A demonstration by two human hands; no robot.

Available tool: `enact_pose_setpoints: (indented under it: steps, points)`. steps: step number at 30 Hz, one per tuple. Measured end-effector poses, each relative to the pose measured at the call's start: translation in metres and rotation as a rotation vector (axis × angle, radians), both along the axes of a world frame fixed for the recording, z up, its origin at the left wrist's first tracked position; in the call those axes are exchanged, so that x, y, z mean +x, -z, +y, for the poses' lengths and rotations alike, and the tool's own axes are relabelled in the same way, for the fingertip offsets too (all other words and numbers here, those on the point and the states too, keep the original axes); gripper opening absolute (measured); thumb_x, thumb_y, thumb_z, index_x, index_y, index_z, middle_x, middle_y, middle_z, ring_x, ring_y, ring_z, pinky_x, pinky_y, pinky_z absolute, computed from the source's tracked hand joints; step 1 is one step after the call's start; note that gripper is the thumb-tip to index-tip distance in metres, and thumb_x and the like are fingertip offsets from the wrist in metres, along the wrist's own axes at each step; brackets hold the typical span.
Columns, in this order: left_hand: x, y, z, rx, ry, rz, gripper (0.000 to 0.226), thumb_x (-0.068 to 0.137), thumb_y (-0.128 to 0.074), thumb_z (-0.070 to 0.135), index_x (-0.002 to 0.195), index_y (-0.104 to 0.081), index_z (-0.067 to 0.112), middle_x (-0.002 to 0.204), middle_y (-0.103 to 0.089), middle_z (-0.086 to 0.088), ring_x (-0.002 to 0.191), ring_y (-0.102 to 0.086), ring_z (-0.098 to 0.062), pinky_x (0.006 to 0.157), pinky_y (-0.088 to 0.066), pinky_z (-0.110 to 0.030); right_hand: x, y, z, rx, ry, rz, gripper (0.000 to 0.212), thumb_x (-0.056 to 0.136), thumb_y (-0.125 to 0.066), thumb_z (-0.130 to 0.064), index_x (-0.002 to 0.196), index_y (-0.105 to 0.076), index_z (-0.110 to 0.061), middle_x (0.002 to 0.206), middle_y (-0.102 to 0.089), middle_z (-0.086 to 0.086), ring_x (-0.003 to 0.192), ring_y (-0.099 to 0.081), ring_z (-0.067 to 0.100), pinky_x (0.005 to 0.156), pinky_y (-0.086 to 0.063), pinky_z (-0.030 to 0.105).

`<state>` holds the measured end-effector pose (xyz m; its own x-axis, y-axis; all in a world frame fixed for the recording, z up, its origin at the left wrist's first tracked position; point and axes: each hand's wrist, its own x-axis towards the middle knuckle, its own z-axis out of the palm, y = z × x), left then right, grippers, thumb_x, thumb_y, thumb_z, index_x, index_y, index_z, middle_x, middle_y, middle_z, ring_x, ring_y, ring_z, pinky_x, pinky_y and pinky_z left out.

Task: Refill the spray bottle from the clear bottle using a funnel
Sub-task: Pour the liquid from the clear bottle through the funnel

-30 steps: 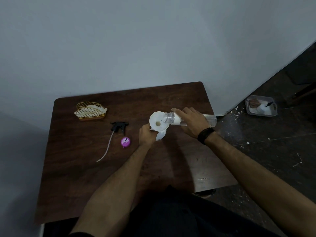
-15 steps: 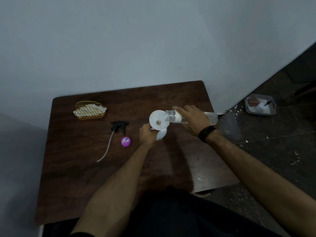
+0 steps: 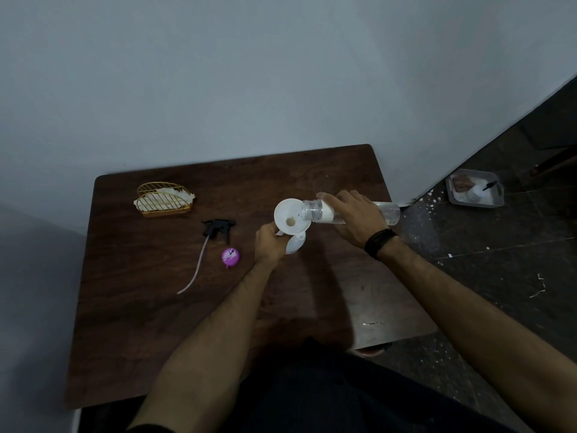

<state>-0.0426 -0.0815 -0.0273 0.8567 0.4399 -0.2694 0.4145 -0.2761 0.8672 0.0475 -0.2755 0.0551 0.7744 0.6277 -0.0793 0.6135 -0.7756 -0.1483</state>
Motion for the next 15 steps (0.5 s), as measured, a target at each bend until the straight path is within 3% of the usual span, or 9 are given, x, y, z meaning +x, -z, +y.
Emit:
enact_pose_setpoints:
  steps: [4, 9, 15]
  points:
    - [-0.0004, -0.0014, 0.0009, -0.011, 0.011, 0.018, 0.028, 0.076, -0.072, 0.025, 0.089, -0.075, 0.001, 0.089, -0.076, -0.016, 0.090, -0.070, -0.025, 0.070, -0.050, -0.030, 0.0004, -0.0025, 0.0003, 0.002, -0.001, -0.004, 0.073, 0.076, -0.076, -0.022, 0.140, -0.042, -0.029, 0.108, -0.057, 0.004, 0.099, -0.055, 0.025, 0.089, -0.050, 0.046]
    - [-0.0015, -0.0047, -0.0005, -0.014, 0.001, -0.001, 0.032, 0.072, -0.072, 0.028, 0.088, -0.074, 0.000, 0.089, -0.076, -0.017, 0.089, -0.071, -0.028, 0.074, -0.055, -0.039, -0.0002, -0.0048, -0.0010, 0.004, 0.000, -0.019, 0.072, 0.076, -0.076, -0.019, 0.139, -0.043, -0.028, 0.107, -0.057, 0.005, 0.098, -0.055, 0.026, 0.088, -0.049, 0.045]
    - [-0.0025, -0.0030, 0.0004, -0.034, -0.002, -0.042, 0.066, 0.057, -0.056, 0.056, 0.086, -0.075, -0.001, 0.087, -0.076, -0.015, 0.089, -0.070, -0.021, 0.073, -0.056, -0.039, -0.0009, -0.0073, -0.0035, 0.003, -0.002, -0.050, 0.072, 0.075, -0.077, -0.016, 0.139, -0.044, -0.027, 0.105, -0.058, 0.006, 0.096, -0.056, 0.026, 0.086, -0.048, 0.043]
